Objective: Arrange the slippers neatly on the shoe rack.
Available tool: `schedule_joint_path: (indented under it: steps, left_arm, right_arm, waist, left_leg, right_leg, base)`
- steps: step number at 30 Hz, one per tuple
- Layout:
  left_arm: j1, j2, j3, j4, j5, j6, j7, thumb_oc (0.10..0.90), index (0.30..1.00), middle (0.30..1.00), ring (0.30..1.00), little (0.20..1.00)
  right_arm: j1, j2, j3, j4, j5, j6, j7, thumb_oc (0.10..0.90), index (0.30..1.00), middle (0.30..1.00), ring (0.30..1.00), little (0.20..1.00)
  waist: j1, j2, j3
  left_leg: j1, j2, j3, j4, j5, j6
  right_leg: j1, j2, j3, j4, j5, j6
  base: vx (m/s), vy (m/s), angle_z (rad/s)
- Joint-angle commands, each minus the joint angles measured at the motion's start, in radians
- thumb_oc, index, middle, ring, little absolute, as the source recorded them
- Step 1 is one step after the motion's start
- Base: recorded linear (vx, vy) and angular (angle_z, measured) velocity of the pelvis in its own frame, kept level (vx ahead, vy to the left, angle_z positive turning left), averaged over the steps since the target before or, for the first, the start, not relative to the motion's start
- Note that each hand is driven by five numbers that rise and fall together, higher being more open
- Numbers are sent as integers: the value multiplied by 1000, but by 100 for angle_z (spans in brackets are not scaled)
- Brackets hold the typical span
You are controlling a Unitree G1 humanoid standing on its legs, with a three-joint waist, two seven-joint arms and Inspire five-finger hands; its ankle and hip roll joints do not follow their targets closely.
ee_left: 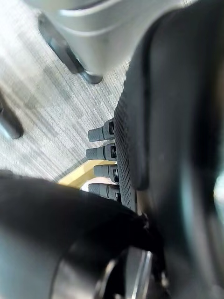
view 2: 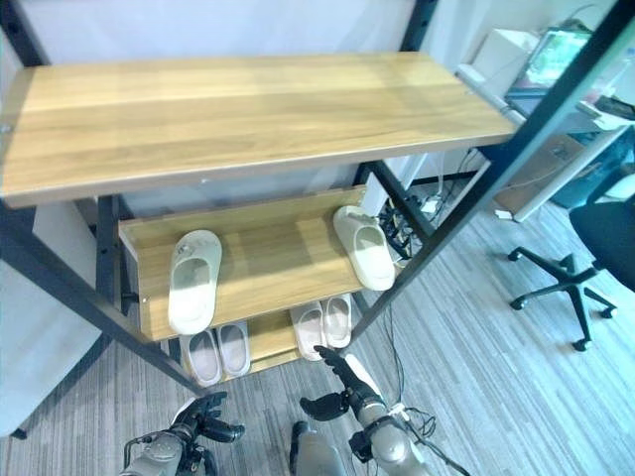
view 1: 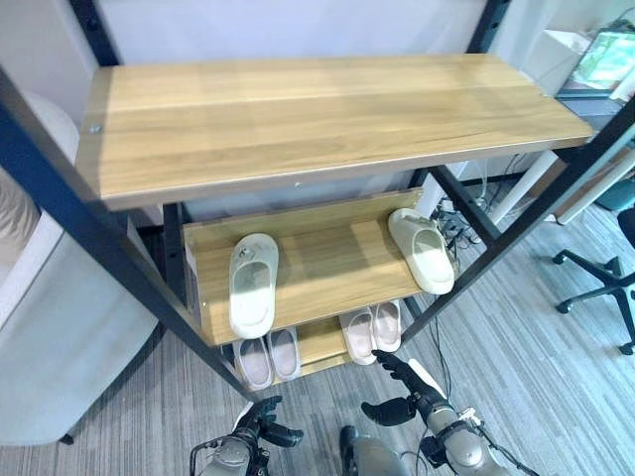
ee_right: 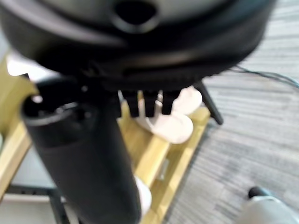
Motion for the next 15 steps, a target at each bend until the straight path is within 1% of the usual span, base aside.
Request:
schedule_joint_path:
  steps: [1, 2, 3, 4, 5, 7, 8, 9, 10, 11, 12, 13, 14, 15]
  left_arm:
    - [-25, 41, 8, -75, 39, -53, 19, 800, 900, 900, 900, 900]
    - [-21, 40, 10, -72, 49, -50, 20, 800, 900, 900, 900, 900]
    - [-22, 40, 12, -61, 62, -46, 19, 800, 900, 900, 900, 900]
    - [-19, 38, 10, -63, 60, -52, 29, 800, 900, 900, 900, 900]
    - [-18, 36, 4, -60, 58, -54, 33, 800, 900, 900, 900, 900]
    - [-17, 33, 10, -60, 55, -55, 27, 800, 900, 900, 900, 900]
    - [-14, 31, 4, -57, 62, -49, 28, 800, 900, 900, 900, 900]
    - [-12, 28, 4, -54, 61, -46, 26, 800, 900, 900, 900, 900]
    - [-7, 27, 6, -53, 60, -43, 25, 800, 900, 900, 900, 900]
    - [-6, 26, 6, -53, 60, -43, 25, 800, 900, 900, 900, 900]
    - [-8, 24, 2, -48, 64, -42, 25, 800, 900, 900, 900, 900]
    - [-10, 23, 1, -46, 65, -42, 26, 800, 900, 900, 900, 900]
    - [-8, 23, 5, -40, 61, -40, 25, 800, 900, 900, 900, 900]
    - [-10, 19, 5, -30, 60, -40, 27, 800, 900, 900, 900, 900]
  right_arm:
    - [-93, 9, 17, -73, -14, -65, -31, 800, 900, 900, 900, 900]
    - [-92, 12, 20, -73, -19, -66, -30, 800, 900, 900, 900, 900]
    - [-90, 11, 26, -79, -28, -70, -31, 800, 900, 900, 900, 900]
    - [-89, 12, 29, -85, -33, -73, -35, 800, 900, 900, 900, 900]
    - [-88, 13, 33, -95, -31, -74, -36, 800, 900, 900, 900, 900]
    - [-73, 11, 29, -101, -33, -76, -38, 800, 900, 900, 900, 900]
    - [-63, 1, 31, -111, -40, -77, -40, 800, 900, 900, 900, 900]
    - [-55, -5, 30, -114, -47, -75, -41, 800, 900, 900, 900, 900]
    - [-45, -20, 22, -130, -64, -75, -45, 800, 900, 900, 900, 900]
    - [-44, -21, 22, -130, -64, -74, -44, 800, 900, 900, 900, 900]
    - [-42, -30, 16, -138, -69, -75, -49, 800, 900, 900, 900, 900]
    - [-40, -35, 13, -143, -69, -76, -51, 800, 900, 900, 900, 900]
    - [-35, -43, 8, -151, -64, -80, -51, 800, 900, 900, 900, 900]
    - [-36, -46, 10, -149, -62, -79, -51, 800, 900, 900, 900, 900]
  waist:
    - [14, 54, 40]
    - [19, 56, 33]
    - [28, 51, 18]
    - [30, 47, 16]
    - [33, 35, 8]
    - [45, 20, -17]
    - [53, 16, -26]
    - [57, 15, -32]
    - [65, 9, -42]
    - [65, 10, -42]
    - [67, 8, -42]
    - [69, 7, -39]
    - [75, 0, -35]
    - [80, -4, -31]
  left_leg:
    - [54, 5, -38, -116, 92, -23]
    - [67, 3, -42, -136, 97, -18]
    - [70, -2, -45, -149, 105, -14]
    - [76, -1, -55, -160, 113, -13]
    - [75, 0, -44, -178, 120, -14]
    - [61, 3, -48, -193, 132, -21]
    - [51, 19, -52, -205, 164, -31]
    - [45, 30, -48, -221, 188, -39]
    - [37, 44, -47, -261, 223, -52]
    - [38, 44, -47, -264, 225, -52]
    - [26, 56, -53, -272, 261, -68]
    - [16, 65, -58, -271, 281, -76]
    - [10, 67, -70, -283, 277, -75]
    - [3, 67, -91, -276, 286, -78]
  right_leg:
    - [62, 13, 6, 129, -48, 84]
    - [90, 28, 22, 146, -55, 83]
    - [139, 38, 41, 127, -50, 82]
    - [155, 45, 66, 113, -57, 78]
    - [193, 69, 102, 51, -106, 55]
    - [230, 79, 91, -49, -137, 38]
    - [253, 102, 83, -85, -152, 27]
    - [261, 115, 82, -110, -150, 23]
    - [282, 131, 78, -164, -154, 7]
    - [284, 131, 77, -167, -152, 7]
    - [293, 138, 66, -187, -153, 2]
    - [291, 143, 62, -195, -151, -3]
    - [292, 145, 64, -206, -146, -9]
    - [292, 145, 63, -211, -140, -11]
  base:
    - [-117, -76, -4]
    - [-144, -152, 37]
    - [-77, -156, 41]
    - [-106, -200, 55]
    - [-98, -179, 31]
    - [-111, -195, 17]
    - [-157, -195, -11]
    - [-244, -245, -13]
    - [-176, -163, 0]
    - [-199, -163, 9]
    - [-149, -90, 0]
    - [-232, -132, 0]
    - [-215, -104, -7]
    - [-230, -94, -9]
